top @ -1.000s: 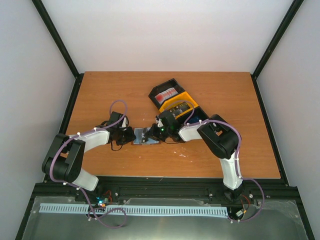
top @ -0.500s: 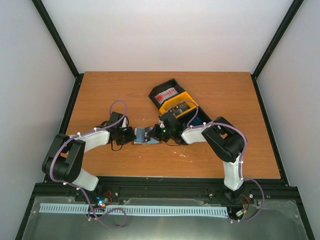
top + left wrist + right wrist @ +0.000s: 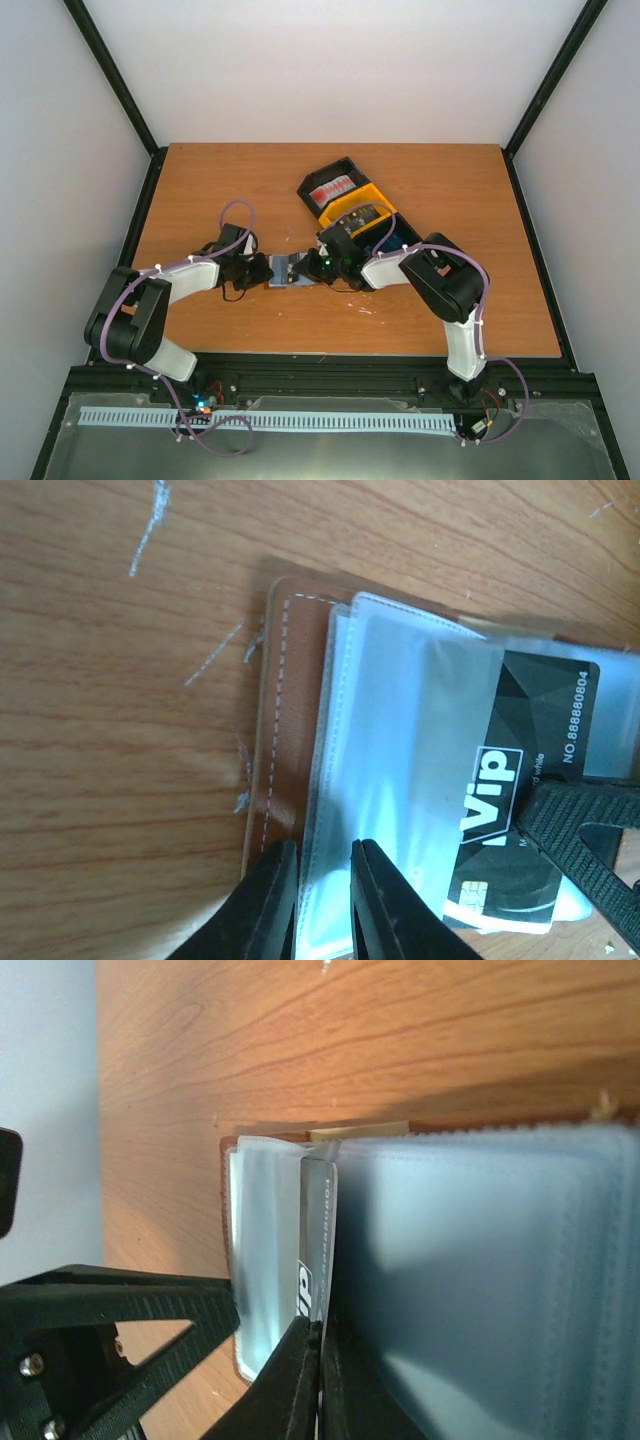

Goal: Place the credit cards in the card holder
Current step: Insert the credit card into the card holder.

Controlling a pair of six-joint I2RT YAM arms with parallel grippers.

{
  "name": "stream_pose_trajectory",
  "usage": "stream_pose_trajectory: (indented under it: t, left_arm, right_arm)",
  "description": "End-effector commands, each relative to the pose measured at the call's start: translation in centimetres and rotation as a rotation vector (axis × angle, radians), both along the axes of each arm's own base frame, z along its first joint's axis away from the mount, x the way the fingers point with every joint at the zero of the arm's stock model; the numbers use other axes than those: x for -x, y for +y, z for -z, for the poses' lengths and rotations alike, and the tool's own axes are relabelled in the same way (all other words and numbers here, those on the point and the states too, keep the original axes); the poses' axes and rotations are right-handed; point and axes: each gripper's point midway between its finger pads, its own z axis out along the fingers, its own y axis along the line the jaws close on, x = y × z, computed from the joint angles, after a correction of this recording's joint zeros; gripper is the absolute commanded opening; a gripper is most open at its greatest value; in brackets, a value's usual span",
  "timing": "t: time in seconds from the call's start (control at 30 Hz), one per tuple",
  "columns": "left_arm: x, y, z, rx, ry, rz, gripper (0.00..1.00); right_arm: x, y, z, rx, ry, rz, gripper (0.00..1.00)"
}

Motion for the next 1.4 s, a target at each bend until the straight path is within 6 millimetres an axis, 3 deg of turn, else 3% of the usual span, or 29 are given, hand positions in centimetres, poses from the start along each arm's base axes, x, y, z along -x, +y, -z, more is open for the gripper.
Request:
stream_pose_trajectory:
  t: [0.0, 0.23, 0.57, 0.8, 0.87, 1.07, 1.37]
  left_arm:
    - [2.5, 0.4, 2.6, -0.024, 0.105, 0.021, 0.19]
    - [2.6, 0.5, 2.6, -0.024, 0.109, 0.013, 0.2]
    - [2.4, 0.9, 2.5, -0.047, 0.103, -0.005, 0.21]
    - [2.4, 1.1, 2.4, -0.056, 0.094, -0.008, 0.21]
    - [2.3, 1.0, 2.3, -0.053, 0.091, -0.006, 0.21]
    - [2.1, 0.9, 2.3, -0.052, 0.088, 0.001, 0.22]
    - [2.1, 1.0, 2.3, -0.057, 0.088, 0.004, 0.22]
  right_arm:
    - [0.6, 0.3, 2.5, 0.057, 0.036, 0.02, 0.03]
    - [0.8, 1.2, 2.6, 0.046, 0.024, 0.013, 0.04]
    - [1.1, 1.4, 1.8, 0.075, 0.007, -0.042, 0.16]
    - [1.2, -0.6, 1.2, 0.223, 0.011, -0.031, 0.39]
    - [1.1, -1.1, 1.2, 0.265, 0.008, -0.023, 0.41]
    - [0.1, -1.6, 0.9, 0.358, -0.014, -0.027, 0.42]
    - [0.7, -0.2, 3.2, 0.371, 0.049, -0.115, 0.33]
